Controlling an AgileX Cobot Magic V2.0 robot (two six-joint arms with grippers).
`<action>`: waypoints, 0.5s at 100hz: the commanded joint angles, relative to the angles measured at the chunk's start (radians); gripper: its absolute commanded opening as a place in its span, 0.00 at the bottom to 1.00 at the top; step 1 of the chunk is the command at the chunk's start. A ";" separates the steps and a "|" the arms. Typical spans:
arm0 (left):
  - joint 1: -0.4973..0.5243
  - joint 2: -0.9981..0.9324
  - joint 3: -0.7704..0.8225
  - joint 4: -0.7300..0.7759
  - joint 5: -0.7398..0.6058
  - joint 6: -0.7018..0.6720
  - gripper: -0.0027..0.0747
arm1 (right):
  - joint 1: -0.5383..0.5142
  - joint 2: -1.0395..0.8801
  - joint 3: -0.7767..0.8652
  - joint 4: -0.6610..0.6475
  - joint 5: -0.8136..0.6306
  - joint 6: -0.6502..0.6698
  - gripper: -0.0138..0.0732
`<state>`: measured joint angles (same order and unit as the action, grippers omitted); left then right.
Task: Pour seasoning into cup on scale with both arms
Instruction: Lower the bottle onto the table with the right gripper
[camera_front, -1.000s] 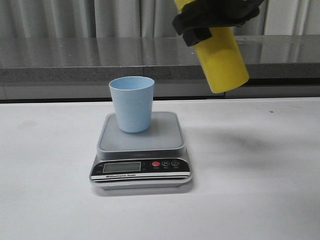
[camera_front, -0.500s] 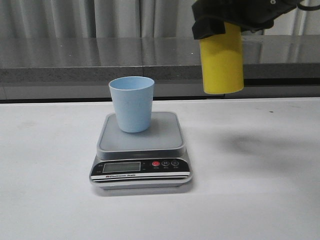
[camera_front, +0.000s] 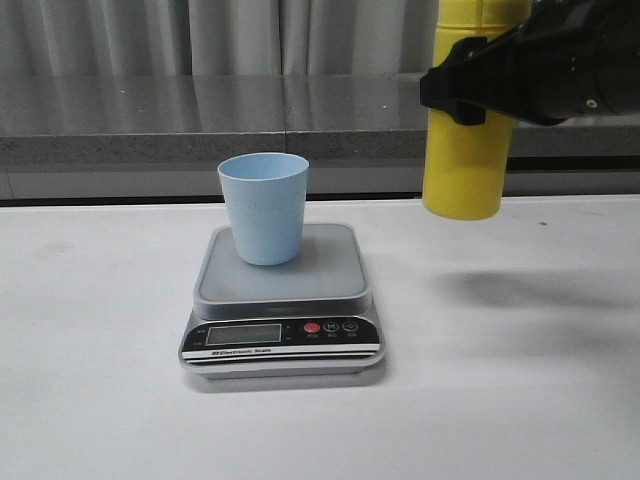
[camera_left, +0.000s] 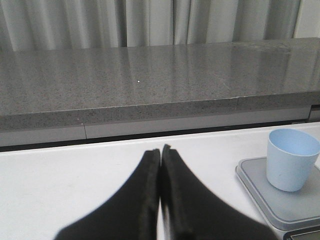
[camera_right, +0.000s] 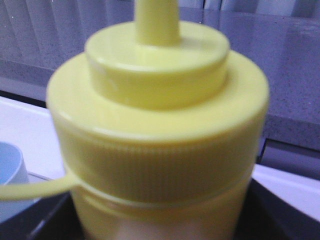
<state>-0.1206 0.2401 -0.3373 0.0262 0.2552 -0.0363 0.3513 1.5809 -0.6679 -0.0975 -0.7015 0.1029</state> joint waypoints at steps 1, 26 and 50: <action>0.001 0.010 -0.028 -0.001 -0.082 -0.002 0.01 | -0.005 0.001 -0.017 0.008 -0.112 -0.020 0.38; 0.001 0.010 -0.028 -0.001 -0.082 -0.002 0.01 | -0.005 0.102 -0.017 0.008 -0.220 -0.020 0.38; 0.001 0.010 -0.028 -0.001 -0.082 -0.002 0.01 | -0.005 0.161 -0.017 0.005 -0.235 -0.020 0.38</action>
<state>-0.1206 0.2401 -0.3373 0.0262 0.2552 -0.0363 0.3513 1.7668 -0.6676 -0.0933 -0.8372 0.0960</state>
